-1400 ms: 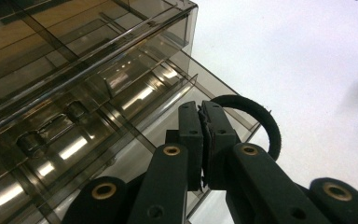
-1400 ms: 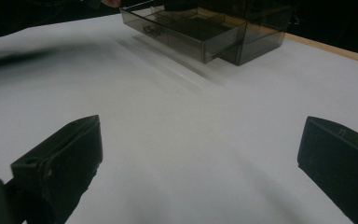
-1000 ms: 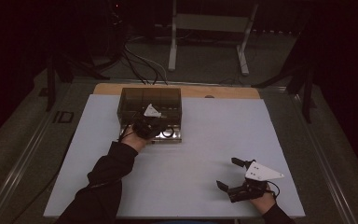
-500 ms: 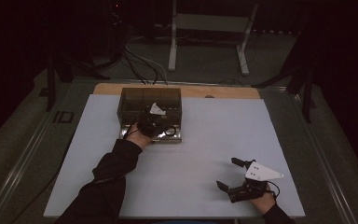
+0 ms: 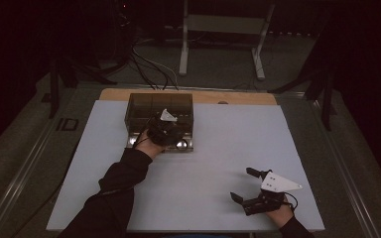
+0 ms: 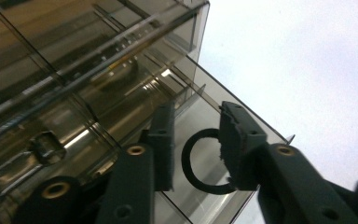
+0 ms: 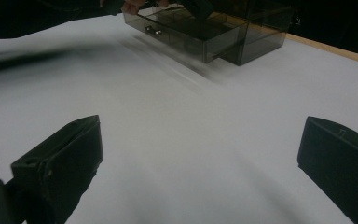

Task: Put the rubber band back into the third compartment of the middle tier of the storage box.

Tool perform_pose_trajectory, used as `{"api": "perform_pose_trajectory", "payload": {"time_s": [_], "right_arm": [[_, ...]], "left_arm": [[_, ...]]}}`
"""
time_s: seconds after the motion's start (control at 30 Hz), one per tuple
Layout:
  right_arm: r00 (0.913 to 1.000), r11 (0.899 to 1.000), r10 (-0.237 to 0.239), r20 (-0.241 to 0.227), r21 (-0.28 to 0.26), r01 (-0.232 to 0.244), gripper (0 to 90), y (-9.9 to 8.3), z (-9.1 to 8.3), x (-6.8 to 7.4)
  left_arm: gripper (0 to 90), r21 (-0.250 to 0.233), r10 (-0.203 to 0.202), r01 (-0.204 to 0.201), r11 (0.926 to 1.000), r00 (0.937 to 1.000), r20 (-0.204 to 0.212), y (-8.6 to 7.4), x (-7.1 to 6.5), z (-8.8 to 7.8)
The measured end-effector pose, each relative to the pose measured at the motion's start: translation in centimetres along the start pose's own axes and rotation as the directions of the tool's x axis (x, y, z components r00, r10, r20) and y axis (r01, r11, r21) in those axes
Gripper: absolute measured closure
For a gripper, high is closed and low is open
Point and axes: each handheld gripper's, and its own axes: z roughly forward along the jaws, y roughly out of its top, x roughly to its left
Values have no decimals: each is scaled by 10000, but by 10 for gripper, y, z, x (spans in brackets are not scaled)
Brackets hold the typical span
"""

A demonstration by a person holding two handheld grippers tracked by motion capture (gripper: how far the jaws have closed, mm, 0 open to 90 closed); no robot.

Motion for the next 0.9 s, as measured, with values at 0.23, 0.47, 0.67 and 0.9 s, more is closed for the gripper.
{"api": "perform_pose_trajectory", "payload": {"time_s": [0.23,0.47,0.67,0.9], "right_arm": [[10000,10000,-3,8,8,3,0,0,0,0],[10000,10000,-24,11,12,24,0,0,0,0],[10000,10000,-24,7,18,24,0,0,0,1],[10000,10000,-27,13,20,27,0,0,1,1]], "left_arm": [[477,-42,51,-51,10000,10000,34,0,-3,-8],[394,-123,-45,43,9999,9999,-135,-2,-4,-22],[307,-34,-300,298,9995,9986,-437,-5,-1,-30],[177,-240,-614,597,9979,9950,-784,-8,2,-42]]}}
